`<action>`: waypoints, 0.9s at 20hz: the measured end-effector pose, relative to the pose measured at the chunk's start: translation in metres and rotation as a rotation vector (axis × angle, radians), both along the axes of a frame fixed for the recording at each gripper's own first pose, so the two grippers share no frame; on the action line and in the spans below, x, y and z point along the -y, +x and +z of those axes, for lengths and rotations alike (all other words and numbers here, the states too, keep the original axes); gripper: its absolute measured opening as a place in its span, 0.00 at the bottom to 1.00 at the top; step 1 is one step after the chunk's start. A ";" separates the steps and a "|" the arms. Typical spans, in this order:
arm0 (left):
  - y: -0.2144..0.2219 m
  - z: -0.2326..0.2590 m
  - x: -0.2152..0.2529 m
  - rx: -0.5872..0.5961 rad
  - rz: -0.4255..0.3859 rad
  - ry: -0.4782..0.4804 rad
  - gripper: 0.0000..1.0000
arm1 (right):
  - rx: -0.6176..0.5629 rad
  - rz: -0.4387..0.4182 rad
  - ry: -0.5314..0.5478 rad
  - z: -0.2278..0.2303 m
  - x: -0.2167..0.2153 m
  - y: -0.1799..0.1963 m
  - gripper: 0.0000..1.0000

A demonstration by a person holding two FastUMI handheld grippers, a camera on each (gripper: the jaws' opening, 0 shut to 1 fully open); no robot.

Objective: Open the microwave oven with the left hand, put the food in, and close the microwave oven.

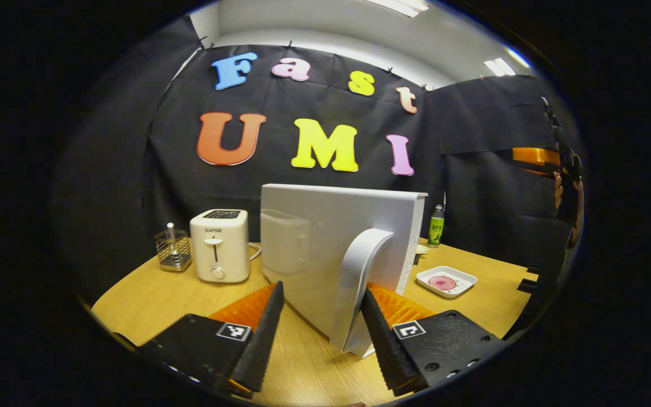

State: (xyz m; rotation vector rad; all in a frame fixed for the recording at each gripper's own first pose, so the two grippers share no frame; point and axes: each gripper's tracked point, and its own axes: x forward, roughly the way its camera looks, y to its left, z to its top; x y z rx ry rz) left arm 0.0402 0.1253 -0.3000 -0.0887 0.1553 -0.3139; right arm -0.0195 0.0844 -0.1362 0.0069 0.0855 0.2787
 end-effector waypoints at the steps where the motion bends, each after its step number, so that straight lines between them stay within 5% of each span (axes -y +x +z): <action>1: -0.009 0.004 -0.011 -0.002 0.051 -0.011 0.83 | -0.012 0.001 -0.004 -0.005 0.000 0.001 0.92; 3: -0.032 0.022 -0.036 0.037 0.157 -0.021 0.89 | -0.038 0.008 -0.011 -0.015 -0.001 0.006 0.92; 4: -0.042 0.029 -0.041 0.045 0.193 -0.030 0.91 | -0.050 0.013 -0.016 -0.020 -0.001 0.009 1.00; 5: -0.053 0.035 -0.044 0.035 0.221 -0.028 0.92 | -0.063 0.018 -0.023 -0.025 -0.001 0.013 0.92; 6: -0.060 0.042 -0.047 0.034 0.255 -0.017 0.80 | -0.076 0.021 -0.032 -0.030 -0.001 0.020 0.92; 7: -0.068 0.050 -0.047 0.037 0.271 -0.002 0.94 | -0.090 0.023 -0.042 -0.035 0.000 0.028 0.92; 11: -0.082 0.090 -0.034 0.066 0.317 0.033 0.95 | -0.199 0.030 -0.109 -0.064 0.011 0.066 0.92; 12: -0.082 0.099 -0.028 0.071 0.320 0.035 0.95 | -0.239 0.056 -0.128 -0.074 0.010 0.073 1.00; 13: -0.082 0.107 -0.023 0.073 0.326 0.038 0.95 | -0.289 0.075 -0.150 -0.085 0.011 0.080 0.92; 18: -0.063 0.146 0.012 0.116 0.318 0.027 0.95 | -0.576 0.127 -0.226 -0.149 0.032 0.119 0.99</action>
